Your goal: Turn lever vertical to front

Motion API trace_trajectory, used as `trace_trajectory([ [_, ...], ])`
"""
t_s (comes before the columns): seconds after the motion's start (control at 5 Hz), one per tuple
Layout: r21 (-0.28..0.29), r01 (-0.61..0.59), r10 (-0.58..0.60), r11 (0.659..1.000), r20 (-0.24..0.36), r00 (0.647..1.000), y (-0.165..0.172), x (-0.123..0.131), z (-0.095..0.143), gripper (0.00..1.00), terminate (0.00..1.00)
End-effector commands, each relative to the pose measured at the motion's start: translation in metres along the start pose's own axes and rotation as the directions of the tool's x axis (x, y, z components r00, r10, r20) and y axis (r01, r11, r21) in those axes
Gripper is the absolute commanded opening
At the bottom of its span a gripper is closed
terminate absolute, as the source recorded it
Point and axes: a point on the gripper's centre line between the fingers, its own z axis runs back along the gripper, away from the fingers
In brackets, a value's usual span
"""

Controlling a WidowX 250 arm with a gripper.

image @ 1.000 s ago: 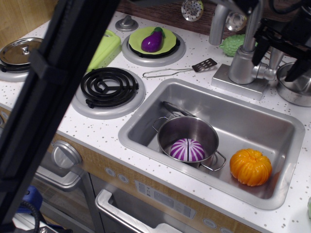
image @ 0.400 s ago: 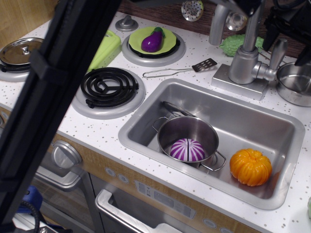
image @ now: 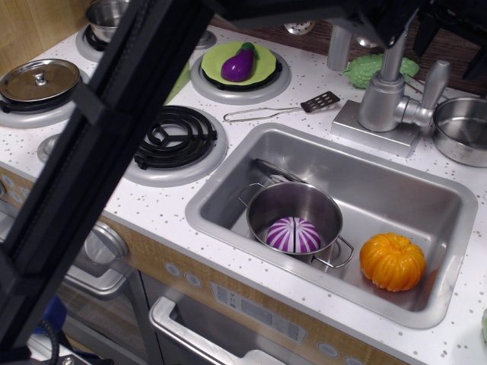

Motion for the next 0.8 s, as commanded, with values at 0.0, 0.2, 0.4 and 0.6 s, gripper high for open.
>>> trace_trajectory([
  [0.0, -0.026, -0.036, 0.037, 0.999, 0.04, 0.998, 0.008, 0.008, 0.016, 0.0, 0.0],
  [0.2, -0.046, -0.059, 0.059, 0.997, 0.017, 0.998, 0.002, 0.0, 0.016, 0.0, 0.0],
  [0.4, -0.044, -0.075, 0.076, 0.996, 0.009, 0.997, -0.003, -0.007, 0.018, 0.0, 0.0],
  [0.6, -0.033, -0.098, 0.097, 0.995, -0.004, 0.995, -0.007, -0.018, 0.023, 0.0, 0.0],
])
